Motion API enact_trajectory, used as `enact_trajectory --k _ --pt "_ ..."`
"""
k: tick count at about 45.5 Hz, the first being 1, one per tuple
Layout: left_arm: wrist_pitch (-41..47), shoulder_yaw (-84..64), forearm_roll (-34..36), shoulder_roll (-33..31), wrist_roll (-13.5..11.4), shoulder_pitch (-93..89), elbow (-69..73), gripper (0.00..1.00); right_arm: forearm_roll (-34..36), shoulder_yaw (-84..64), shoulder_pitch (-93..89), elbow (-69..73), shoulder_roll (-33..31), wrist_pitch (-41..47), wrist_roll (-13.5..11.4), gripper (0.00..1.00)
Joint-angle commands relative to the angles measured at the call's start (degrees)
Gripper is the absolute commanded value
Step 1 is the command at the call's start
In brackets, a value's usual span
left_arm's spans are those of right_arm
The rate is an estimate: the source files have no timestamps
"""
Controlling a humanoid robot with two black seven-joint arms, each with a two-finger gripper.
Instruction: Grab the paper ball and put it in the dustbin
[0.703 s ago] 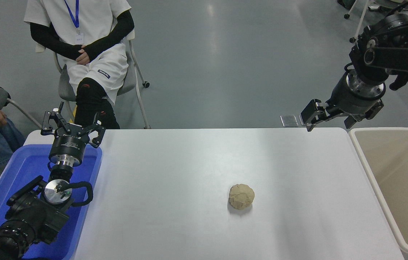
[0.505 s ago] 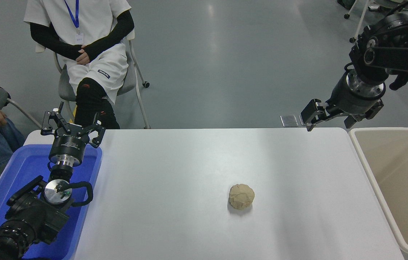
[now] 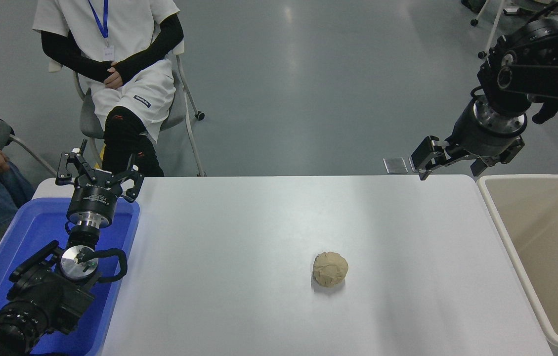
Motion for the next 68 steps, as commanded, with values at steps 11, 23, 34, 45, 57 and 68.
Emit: enact_trajectory --k 11,23,34,45,57,68 --pt "-0.02 0.00 0.04 0.00 -0.01 0.00 0.00 0.99 0.00 4.12 -0.35 0.00 -0.02 0.00 0.00 1.00" --pt "-0.02 0.00 -0.05 0.00 -0.01 0.00 0.00 0.99 0.00 3.33 -1.14 0.00 -0.02 0.00 0.00 1.00" --pt "-0.02 0.00 -0.05 0.00 -0.01 0.00 0.00 0.99 0.09 3.24 -1.49 0.00 -0.02 0.00 0.00 1.00" --pt "-0.02 0.00 -0.05 0.00 -0.01 0.00 0.00 0.99 0.88 4.03 -2.19 -0.79 0.42 0.00 0.09 1.00" --pt "0.07 0.00 -0.05 0.00 -0.01 0.00 0.00 0.99 1.41 5.53 -3.24 -3.60 0.60 0.00 0.09 1.00" --pt "0.07 0.00 -0.05 0.00 -0.01 0.00 0.00 0.99 0.27 15.45 -10.53 -3.86 0.95 0.00 -0.09 1.00"
